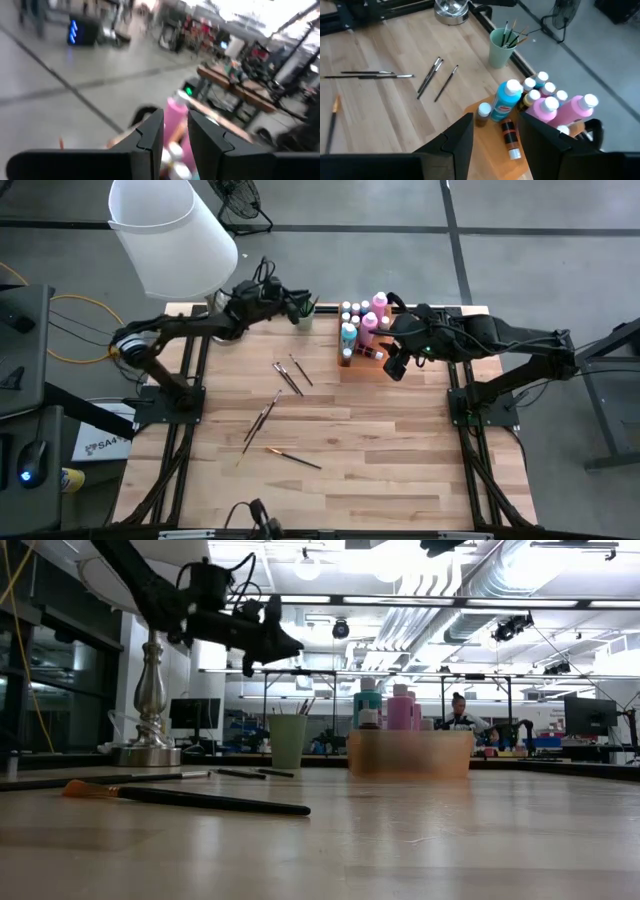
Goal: Pick & Place Paint Supplies
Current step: Put the yellow paint brush into the green cup
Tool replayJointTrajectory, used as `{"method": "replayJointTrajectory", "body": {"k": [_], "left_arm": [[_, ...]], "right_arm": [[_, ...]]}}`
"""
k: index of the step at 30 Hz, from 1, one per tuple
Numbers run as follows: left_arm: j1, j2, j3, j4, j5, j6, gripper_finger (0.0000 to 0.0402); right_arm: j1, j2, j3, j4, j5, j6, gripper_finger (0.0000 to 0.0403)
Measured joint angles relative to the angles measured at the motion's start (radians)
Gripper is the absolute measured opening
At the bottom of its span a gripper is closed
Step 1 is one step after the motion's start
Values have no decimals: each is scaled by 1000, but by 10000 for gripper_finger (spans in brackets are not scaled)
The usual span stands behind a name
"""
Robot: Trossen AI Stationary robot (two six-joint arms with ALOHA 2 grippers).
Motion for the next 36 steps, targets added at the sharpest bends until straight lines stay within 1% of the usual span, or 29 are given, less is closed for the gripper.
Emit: {"method": "replayJointTrajectory", "body": {"k": [5,9,12,14,17,20,23,27,33,36], "left_arm": [[-11,-144,0,-252,94,-7,86],[-68,-256,0,-407,96,40,86],[-138,-329,0,-493,40,65,86],[-188,-372,0,-549,-12,73,86],[-269,-427,0,-613,-90,78,86],[-348,-464,0,-685,-153,78,86],[-424,-485,0,-720,-216,78,86],[-499,-488,0,-741,-285,73,86],[-575,-488,0,-761,-333,50,86],[-600,-488,0,-778,-337,44,86]], "right_arm": [[0,0,0,0,-119,5,149],[1,0,0,-1,-173,14,149],[40,-26,-30,28,-163,-17,149],[75,-78,-102,113,-149,-35,149],[121,-196,-274,304,-157,-18,149],[157,-313,-458,486,-143,41,149],[174,-399,-591,631,-144,103,149],[200,-492,-726,759,-137,160,149],[250,-621,-917,897,-39,221,149],[271,-683,-1018,981,13,247,149]]}}
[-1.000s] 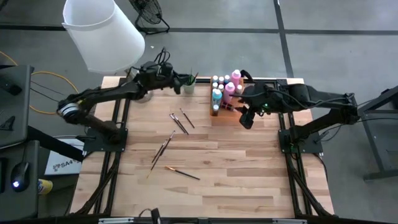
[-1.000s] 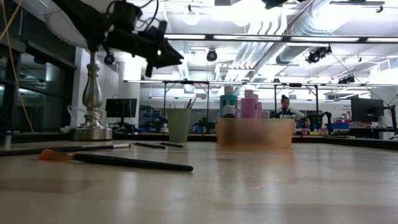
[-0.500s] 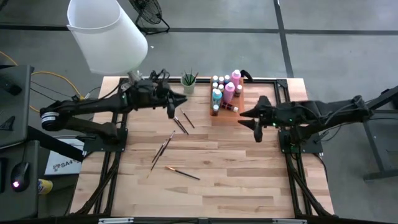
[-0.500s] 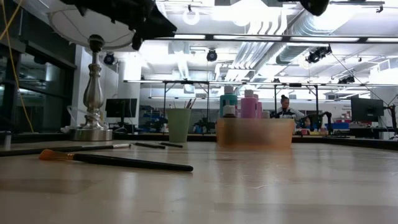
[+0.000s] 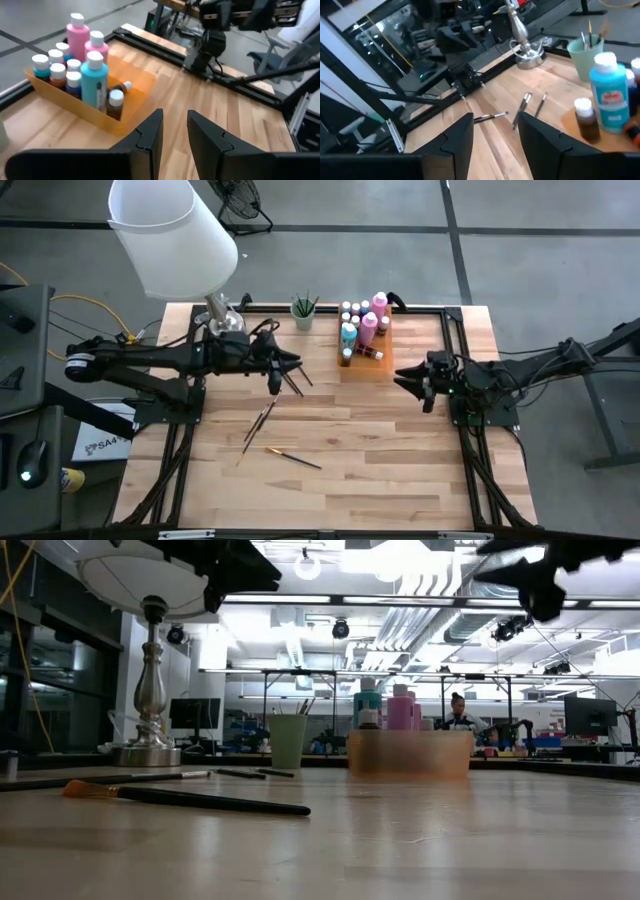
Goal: Pick & Place Paint Supplies
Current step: Put the yellow paint brush into the green cup
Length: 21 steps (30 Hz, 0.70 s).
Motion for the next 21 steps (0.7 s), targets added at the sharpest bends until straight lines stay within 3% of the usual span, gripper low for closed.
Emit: {"method": "replayJointTrajectory", "body": {"k": [11,16,21], "left_arm": [[-79,0,0,-91,2,-19,86],[-81,0,0,-110,35,-19,86],[-81,0,0,-109,86,-19,86]], "right_arm": [[44,-124,-327,293,45,181,149],[43,-159,-431,462,29,196,149],[17,-232,-492,494,26,200,148]]}}
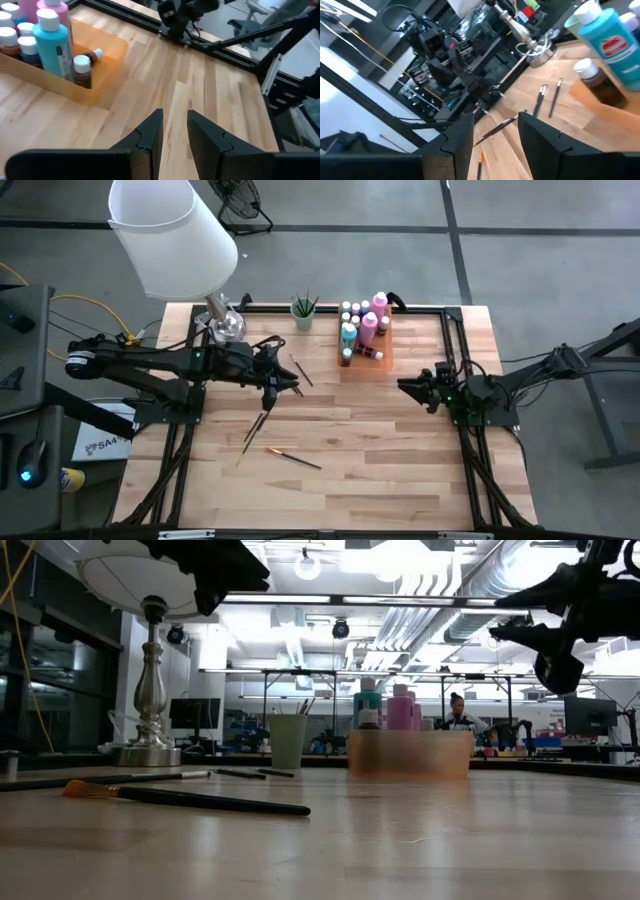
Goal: Pick & Place Paint Supplies
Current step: Put the yellow paint brush into the green cup
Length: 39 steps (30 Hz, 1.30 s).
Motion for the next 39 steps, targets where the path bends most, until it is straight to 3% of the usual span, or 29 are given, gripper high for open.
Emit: {"method": "replayJointTrajectory", "body": {"k": [5,9,22,30,39], "left_arm": [[0,0,0,1,42,-9,86],[0,0,0,0,43,-29,86],[1,0,0,9,-7,-60,86],[1,0,0,6,-50,-79,86],[1,0,0,4,-77,-84,86]], "right_arm": [[-49,-72,0,-105,-102,-92,127],[-99,-142,0,-311,-120,-123,95],[-402,-200,0,-406,-534,-270,6],[-487,-152,0,-403,-545,-569,2],[-492,-150,-1,-404,-548,-675,2]]}}
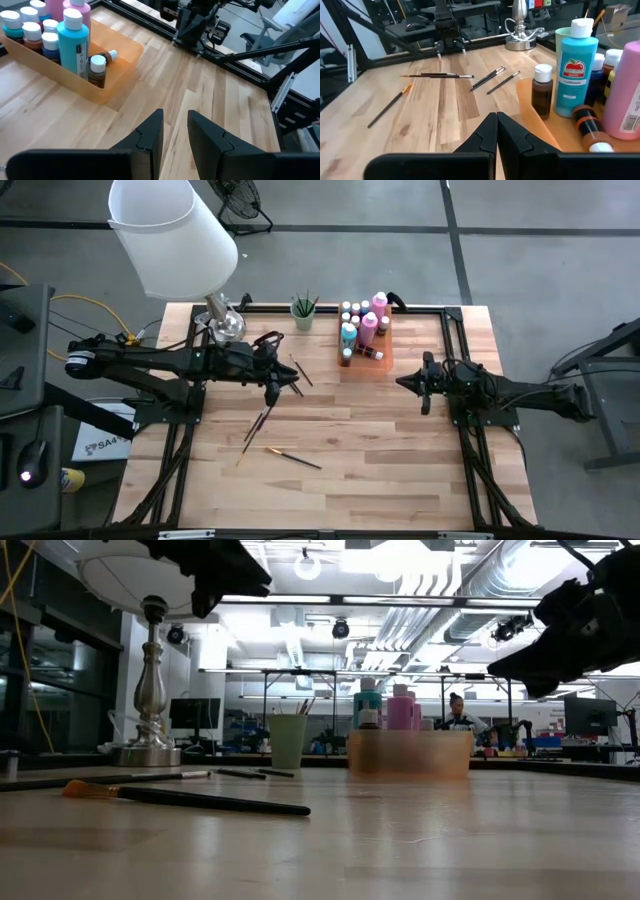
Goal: Pick & Place Paint Supplies
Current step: Put the yellow paint brush into the green cup
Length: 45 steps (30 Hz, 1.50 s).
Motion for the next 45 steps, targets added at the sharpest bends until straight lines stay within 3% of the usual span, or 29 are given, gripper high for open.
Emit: {"method": "replayJointTrajectory", "body": {"k": [7,15,30,40,45], "left_arm": [[0,0,0,-25,-1,-1,86],[0,0,0,-25,-1,-3,86],[0,0,0,-25,2,-8,86],[0,0,0,-109,42,-7,86],[0,0,0,-183,134,4,86]], "right_arm": [[0,-9,0,72,-100,-10,2],[0,-65,0,40,-184,-24,2],[0,-196,-1,37,-189,-49,2],[1,-184,-1,43,-179,169,2],[0,-184,-2,44,-178,201,2]]}}
